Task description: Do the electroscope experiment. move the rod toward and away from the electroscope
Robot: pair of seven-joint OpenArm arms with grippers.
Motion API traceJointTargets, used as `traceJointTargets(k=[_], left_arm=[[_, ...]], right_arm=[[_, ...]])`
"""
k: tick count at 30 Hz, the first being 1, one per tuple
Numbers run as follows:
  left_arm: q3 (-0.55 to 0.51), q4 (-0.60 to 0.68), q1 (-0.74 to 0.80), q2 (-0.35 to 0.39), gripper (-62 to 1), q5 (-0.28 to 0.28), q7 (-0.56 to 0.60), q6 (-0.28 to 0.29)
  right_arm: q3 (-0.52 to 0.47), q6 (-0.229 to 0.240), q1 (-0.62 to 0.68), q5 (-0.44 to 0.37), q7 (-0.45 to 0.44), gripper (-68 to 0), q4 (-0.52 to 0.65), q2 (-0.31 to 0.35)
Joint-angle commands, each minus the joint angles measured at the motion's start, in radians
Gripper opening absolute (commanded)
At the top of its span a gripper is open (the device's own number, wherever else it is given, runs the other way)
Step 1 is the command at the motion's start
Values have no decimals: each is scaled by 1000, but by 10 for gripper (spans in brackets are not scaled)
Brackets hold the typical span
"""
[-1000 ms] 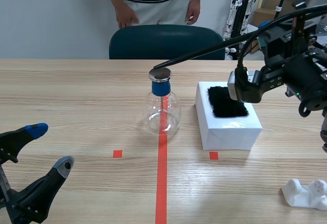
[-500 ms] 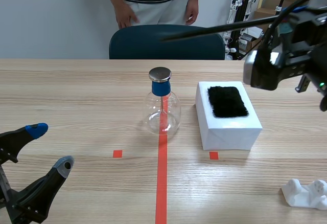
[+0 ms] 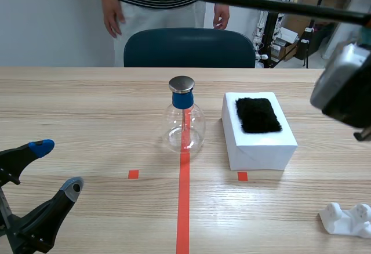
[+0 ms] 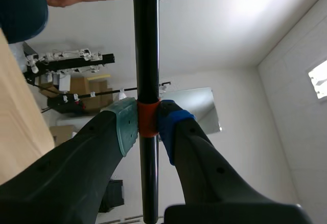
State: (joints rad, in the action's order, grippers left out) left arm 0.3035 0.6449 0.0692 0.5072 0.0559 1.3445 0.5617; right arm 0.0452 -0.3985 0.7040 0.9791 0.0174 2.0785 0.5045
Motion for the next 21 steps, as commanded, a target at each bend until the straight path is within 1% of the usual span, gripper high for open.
traceJointTargets(k=[1, 5, 7, 9, 14, 18, 21], left_arm=[[-6, 8, -3, 6, 14, -10, 20, 3], [-6, 8, -3, 6, 14, -10, 20, 3], [-6, 8, -3, 6, 14, -10, 20, 3], [-6, 8, -3, 6, 14, -10, 20, 3], [-6, 8, -3, 6, 14, -10, 20, 3], [-6, 8, -3, 6, 14, -10, 20, 3], [-6, 8, -3, 6, 14, -10, 20, 3]], right_arm=[[0, -36, 46, 5, -17, -675, 4, -24], [0, -100, 173, -1, -80, -675, 4, -84], [0, -117, 222, -10, -116, -675, 4, -111], [0, -119, 262, -23, -157, -675, 4, -135], [0, -118, 336, -23, -241, -675, 4, -183], [1, -117, 385, -23, -285, -676, 4, -189], [3, -117, 411, -23, -294, -676, 4, -189]])
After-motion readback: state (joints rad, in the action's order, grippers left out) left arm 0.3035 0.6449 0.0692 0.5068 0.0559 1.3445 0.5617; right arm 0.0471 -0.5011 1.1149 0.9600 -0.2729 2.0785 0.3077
